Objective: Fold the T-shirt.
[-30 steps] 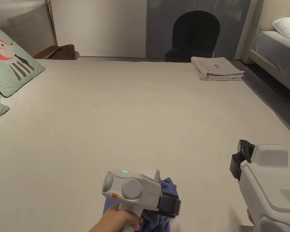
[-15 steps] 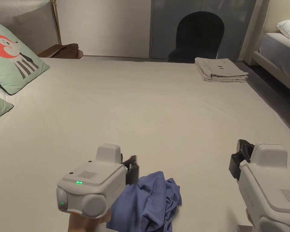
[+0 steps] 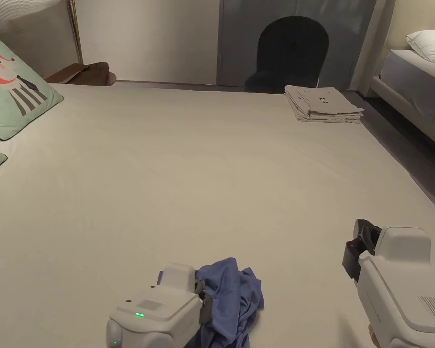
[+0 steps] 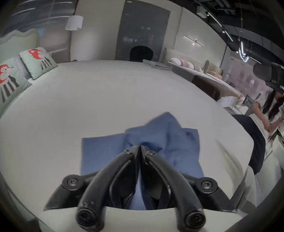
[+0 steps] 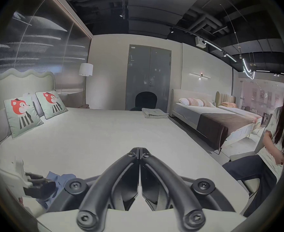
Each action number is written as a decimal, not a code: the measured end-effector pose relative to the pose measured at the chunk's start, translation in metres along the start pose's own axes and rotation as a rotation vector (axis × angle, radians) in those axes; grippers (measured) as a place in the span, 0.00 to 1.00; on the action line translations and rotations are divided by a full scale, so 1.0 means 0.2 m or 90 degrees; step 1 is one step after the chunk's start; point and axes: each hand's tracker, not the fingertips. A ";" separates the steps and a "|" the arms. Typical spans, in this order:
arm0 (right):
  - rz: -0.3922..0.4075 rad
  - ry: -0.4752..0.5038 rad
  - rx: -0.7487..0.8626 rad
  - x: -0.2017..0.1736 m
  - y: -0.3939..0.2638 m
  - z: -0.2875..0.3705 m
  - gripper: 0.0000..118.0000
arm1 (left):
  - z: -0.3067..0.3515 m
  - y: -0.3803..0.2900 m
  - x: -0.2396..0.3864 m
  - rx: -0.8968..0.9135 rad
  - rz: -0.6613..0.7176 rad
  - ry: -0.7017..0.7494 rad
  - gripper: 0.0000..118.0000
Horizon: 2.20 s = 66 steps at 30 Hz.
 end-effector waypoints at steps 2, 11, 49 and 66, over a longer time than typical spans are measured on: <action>0.000 -0.004 -0.003 0.02 -0.01 0.00 0.00 | -0.04 -0.02 0.09 -0.007 -0.025 -0.009 0.00; 0.002 -0.026 -0.010 0.11 -0.02 0.00 0.00 | -0.24 -0.07 0.32 -0.056 -0.052 -0.023 0.00; 0.030 0.051 0.087 -0.30 0.19 0.12 0.00 | 0.71 0.48 -0.41 0.325 -0.085 0.225 0.00; 0.010 0.108 0.011 -0.41 0.05 0.02 0.00 | 0.76 0.47 -0.53 0.341 -0.046 0.266 0.00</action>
